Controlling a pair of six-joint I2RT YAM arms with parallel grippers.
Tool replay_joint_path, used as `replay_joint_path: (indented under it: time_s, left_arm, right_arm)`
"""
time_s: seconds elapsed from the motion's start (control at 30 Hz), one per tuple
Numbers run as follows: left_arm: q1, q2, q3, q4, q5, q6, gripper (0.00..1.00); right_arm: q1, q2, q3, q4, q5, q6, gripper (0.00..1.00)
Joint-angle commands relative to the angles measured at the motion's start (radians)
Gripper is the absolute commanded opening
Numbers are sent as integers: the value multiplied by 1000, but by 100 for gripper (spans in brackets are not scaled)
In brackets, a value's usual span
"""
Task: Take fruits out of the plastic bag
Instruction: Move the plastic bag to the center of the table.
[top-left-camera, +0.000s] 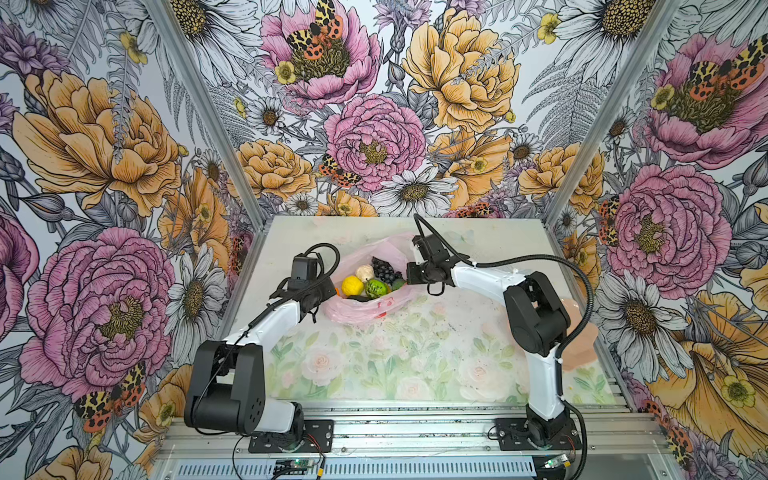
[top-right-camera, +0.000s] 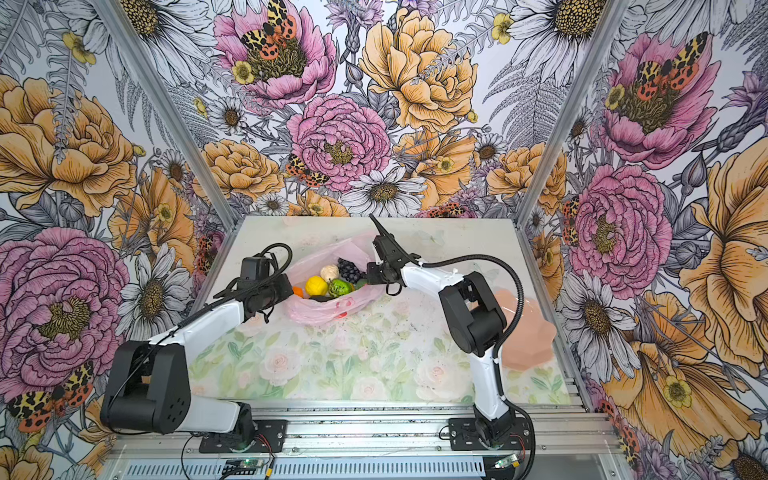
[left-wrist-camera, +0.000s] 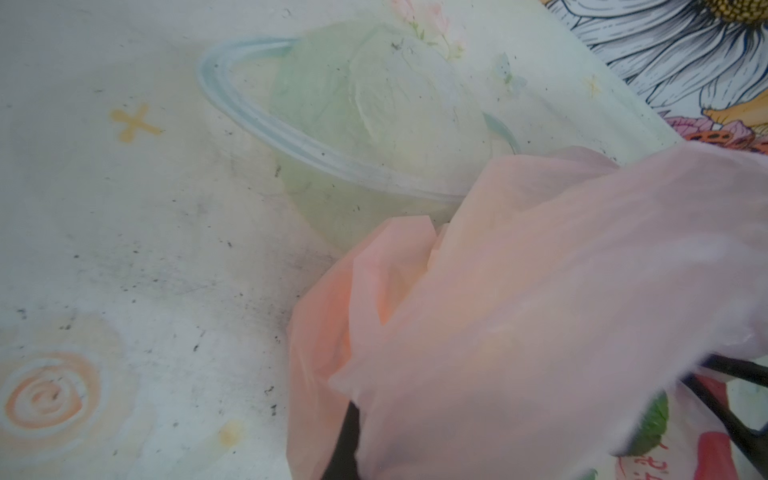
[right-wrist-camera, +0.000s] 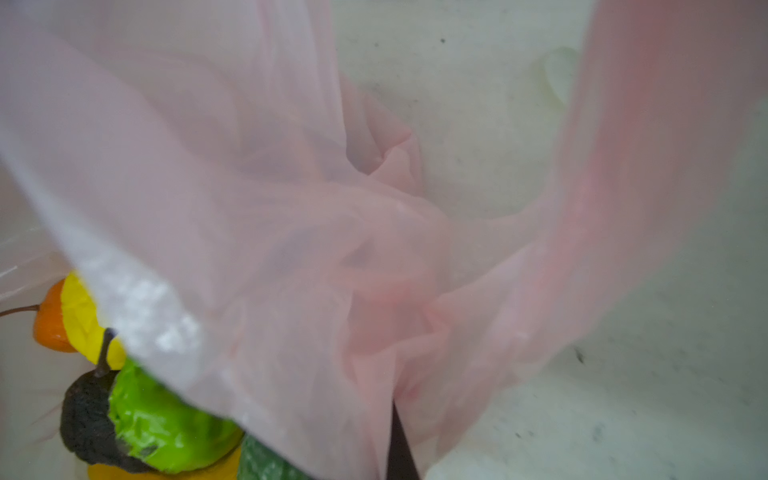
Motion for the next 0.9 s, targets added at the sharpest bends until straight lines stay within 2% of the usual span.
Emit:
replay_joint_path:
  time_s: [0.0,0.1,0.27,0.37,0.53,0.67,0.8,0.87]
  left_arm:
    - [4,-75,-47,22,-47,-25,0]
    - [-27,-114,-83,33,-34,-17,0]
    - [-169,-84,-102,39,-25,19,0]
    - [-181,-72,-127,40,-23,6,0]
    - [-151,-96,-153,72,-4,2,0]
    - [-151,-89,-138,72,-8,5,0]
    - [-148,-85,-132,89,1,10,0]
    - [-147,-87,-130,102,11,10,0]
  right_arm:
    - [26,45,74,13,-55,-14,0]
    - [34,34,58,14,-54,-28,0]
    - [35,-29,-46,16,-10,-61,2]
    - [35,-39,-80,18,-16,-67,8]
    - [37,-71,-103,26,-10,-69,24]
    - [37,-115,-113,22,0,-73,43]
    - [26,-220,-184,21,14,-65,59]
    - [13,-287,-238,19,8,-54,64]
